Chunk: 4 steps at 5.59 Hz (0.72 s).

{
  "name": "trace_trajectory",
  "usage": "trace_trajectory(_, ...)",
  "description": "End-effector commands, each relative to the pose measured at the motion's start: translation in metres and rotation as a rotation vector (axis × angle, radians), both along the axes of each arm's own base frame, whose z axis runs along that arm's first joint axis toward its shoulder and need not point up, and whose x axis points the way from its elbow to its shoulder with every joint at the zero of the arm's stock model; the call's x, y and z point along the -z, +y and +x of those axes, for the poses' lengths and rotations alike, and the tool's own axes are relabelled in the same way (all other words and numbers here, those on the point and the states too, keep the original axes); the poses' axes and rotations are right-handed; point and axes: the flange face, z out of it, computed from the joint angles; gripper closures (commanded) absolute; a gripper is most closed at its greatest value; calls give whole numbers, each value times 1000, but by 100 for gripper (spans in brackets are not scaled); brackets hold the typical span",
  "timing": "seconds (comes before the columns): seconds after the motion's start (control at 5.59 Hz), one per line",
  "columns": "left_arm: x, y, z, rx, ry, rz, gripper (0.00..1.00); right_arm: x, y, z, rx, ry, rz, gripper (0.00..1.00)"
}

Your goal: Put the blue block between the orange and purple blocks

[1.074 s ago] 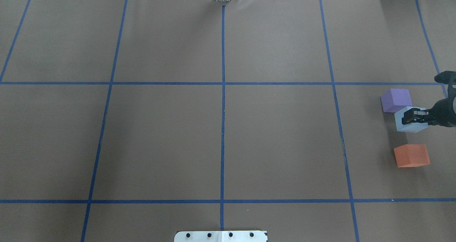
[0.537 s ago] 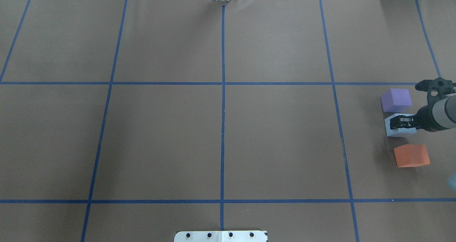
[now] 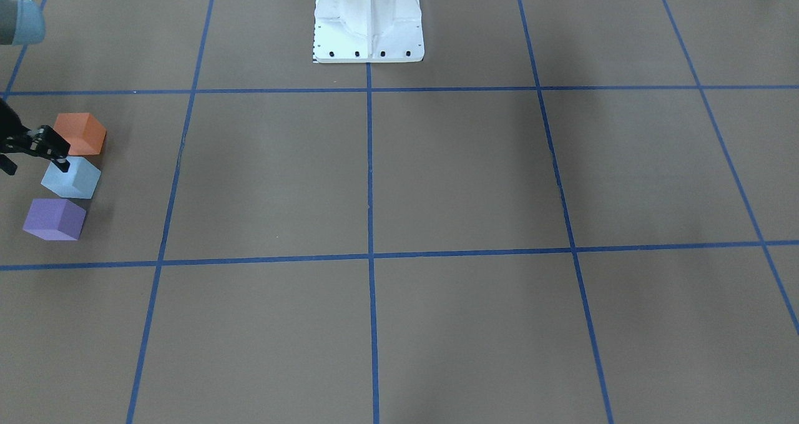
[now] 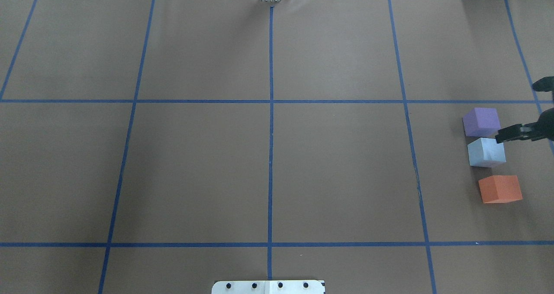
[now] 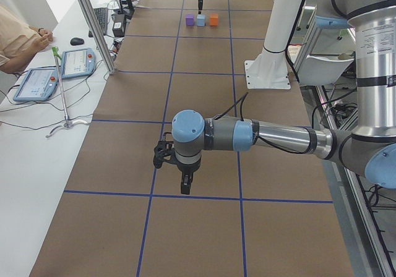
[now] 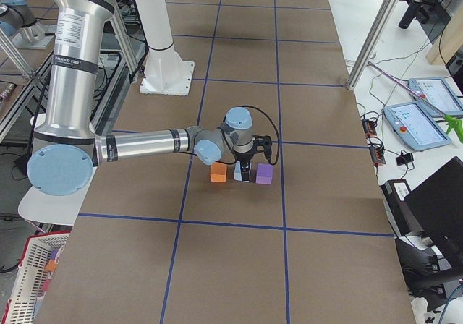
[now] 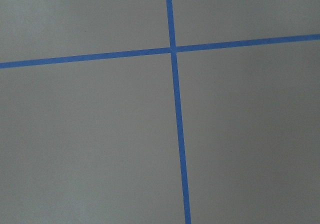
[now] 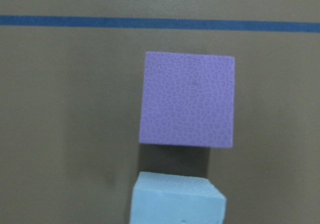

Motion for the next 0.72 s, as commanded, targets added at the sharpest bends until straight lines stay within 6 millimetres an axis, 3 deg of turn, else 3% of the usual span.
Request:
trace_trajectory(0.0,0,0,0,0,0,0,0,-24,-7,114,105,57,63,0)
trace_trajectory(0.18,-2,0,0,0,0,-5,0,-25,2,156,128,41,45,0)
trace_trajectory(0.54,-1,-1,0,-3,1,0,0,-26,13,164,138,31,11,0)
